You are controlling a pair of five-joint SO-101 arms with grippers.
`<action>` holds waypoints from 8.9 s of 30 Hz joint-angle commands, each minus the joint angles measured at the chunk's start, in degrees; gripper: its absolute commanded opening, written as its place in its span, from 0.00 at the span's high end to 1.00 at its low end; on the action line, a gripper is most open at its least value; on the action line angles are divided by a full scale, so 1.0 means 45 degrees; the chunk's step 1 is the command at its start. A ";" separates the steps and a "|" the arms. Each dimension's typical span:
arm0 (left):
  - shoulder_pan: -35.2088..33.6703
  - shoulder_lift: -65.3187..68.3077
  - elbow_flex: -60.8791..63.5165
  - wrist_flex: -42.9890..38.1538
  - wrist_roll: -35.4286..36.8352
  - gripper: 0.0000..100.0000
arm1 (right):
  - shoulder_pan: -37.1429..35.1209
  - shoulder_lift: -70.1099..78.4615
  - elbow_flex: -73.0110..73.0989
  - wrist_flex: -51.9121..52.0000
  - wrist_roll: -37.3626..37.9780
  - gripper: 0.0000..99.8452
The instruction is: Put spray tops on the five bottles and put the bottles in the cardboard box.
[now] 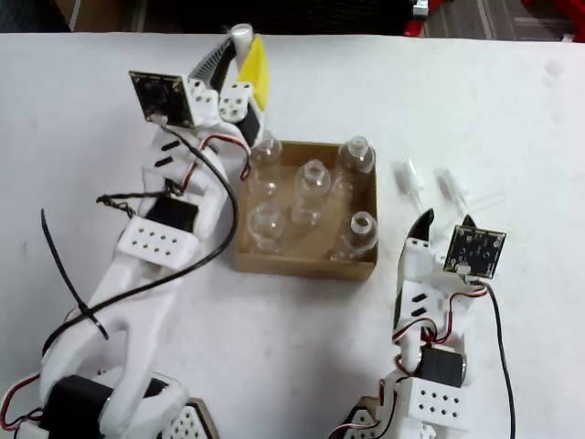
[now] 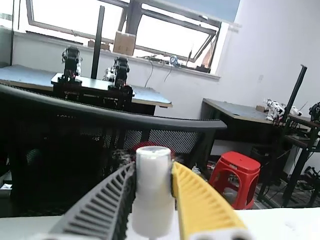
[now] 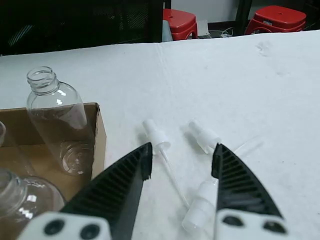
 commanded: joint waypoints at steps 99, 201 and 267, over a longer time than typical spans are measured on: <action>-0.3995 2.2359 -2.9636 2.4010 0.0684 0.84 | -0.0147 -0.0068 0.0137 -0.0049 0.0293 0.83; 0.2354 -1.0911 0.7580 0.0234 -0.2149 0.98 | -0.0147 -0.0068 0.0195 -0.0381 0.0293 0.83; 0.2686 -0.8332 1.0530 -0.1426 -0.2168 0.95 | -0.0107 -0.0068 0.0195 -0.0342 0.0293 0.83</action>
